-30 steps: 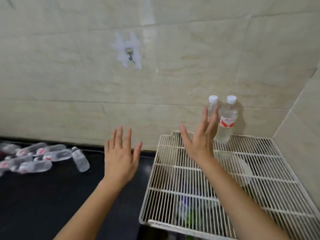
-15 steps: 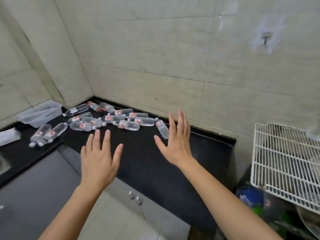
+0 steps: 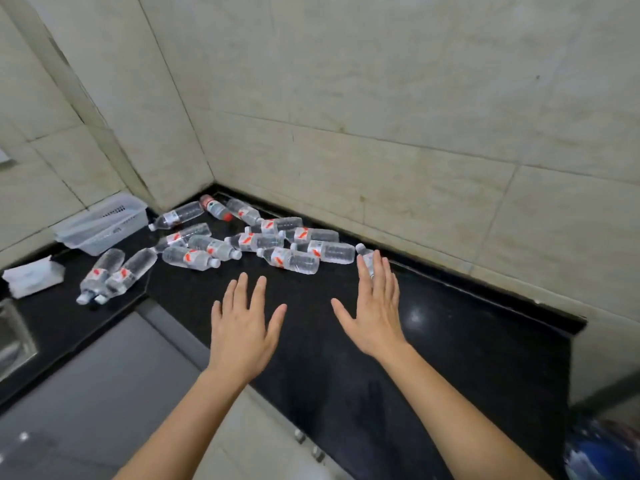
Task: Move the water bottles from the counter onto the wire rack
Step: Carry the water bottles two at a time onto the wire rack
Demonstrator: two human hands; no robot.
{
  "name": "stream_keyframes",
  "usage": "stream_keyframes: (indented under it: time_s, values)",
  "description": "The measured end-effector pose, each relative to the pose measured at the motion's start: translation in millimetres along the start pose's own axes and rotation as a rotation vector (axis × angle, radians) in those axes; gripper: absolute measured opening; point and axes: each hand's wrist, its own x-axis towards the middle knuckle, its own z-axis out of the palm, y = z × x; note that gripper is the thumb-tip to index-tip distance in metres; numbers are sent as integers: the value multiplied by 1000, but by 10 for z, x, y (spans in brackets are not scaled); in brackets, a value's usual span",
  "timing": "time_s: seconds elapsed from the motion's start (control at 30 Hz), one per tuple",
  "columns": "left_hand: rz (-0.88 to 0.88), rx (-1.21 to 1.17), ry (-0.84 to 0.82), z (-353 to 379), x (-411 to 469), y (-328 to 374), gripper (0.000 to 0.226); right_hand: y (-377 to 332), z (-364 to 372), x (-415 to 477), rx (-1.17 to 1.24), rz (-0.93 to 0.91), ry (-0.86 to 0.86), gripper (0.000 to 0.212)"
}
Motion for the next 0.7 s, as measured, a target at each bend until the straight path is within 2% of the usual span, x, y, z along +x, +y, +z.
stream_keyframes:
  time_s: [0.23, 0.4, 0.63, 0.7]
  values:
    - [92, 12, -109, 397, 1072, 16, 70, 317, 288, 696, -25, 110, -81, 94]
    - [147, 26, -280, 950, 1618, -148, 68, 551, 598, 966, -51, 203, -155, 93]
    - [267, 18, -564, 1823, 2520, -337, 75, 859, 1135, 1159, -52, 559, -295, 110]
    - [387, 106, -576, 2045, 2850, -361, 76, 942, 1264, 1260, -78, 637, -324, 109]
